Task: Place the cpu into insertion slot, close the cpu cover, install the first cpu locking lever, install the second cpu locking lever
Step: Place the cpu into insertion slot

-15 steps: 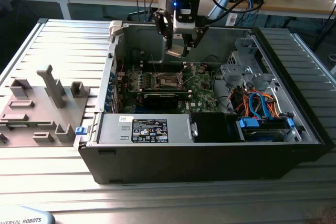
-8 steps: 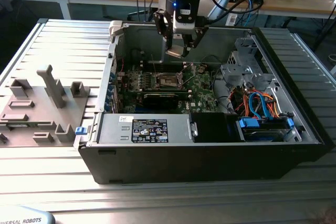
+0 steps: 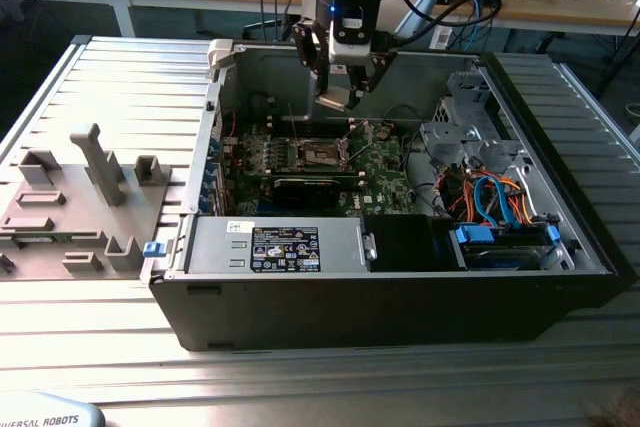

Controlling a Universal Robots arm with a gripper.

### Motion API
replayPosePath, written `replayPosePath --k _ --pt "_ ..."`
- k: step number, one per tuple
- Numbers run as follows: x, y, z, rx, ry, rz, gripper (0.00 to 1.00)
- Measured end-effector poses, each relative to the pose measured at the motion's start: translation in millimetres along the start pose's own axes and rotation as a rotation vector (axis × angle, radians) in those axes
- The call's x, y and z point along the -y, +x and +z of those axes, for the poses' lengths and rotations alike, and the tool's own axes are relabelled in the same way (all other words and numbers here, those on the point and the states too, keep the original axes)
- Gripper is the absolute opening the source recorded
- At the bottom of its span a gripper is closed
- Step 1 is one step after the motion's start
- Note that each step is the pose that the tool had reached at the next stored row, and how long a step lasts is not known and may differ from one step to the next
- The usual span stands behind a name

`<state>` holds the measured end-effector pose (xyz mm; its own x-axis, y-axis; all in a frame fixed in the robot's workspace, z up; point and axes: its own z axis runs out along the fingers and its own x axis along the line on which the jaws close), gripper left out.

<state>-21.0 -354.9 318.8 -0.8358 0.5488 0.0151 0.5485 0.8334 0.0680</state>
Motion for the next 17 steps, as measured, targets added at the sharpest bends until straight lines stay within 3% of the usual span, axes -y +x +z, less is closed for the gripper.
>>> replayPosePath --k 17 --pt "0.1 0.0 1.7 0.0013 -0.0003 0.018 0.54"
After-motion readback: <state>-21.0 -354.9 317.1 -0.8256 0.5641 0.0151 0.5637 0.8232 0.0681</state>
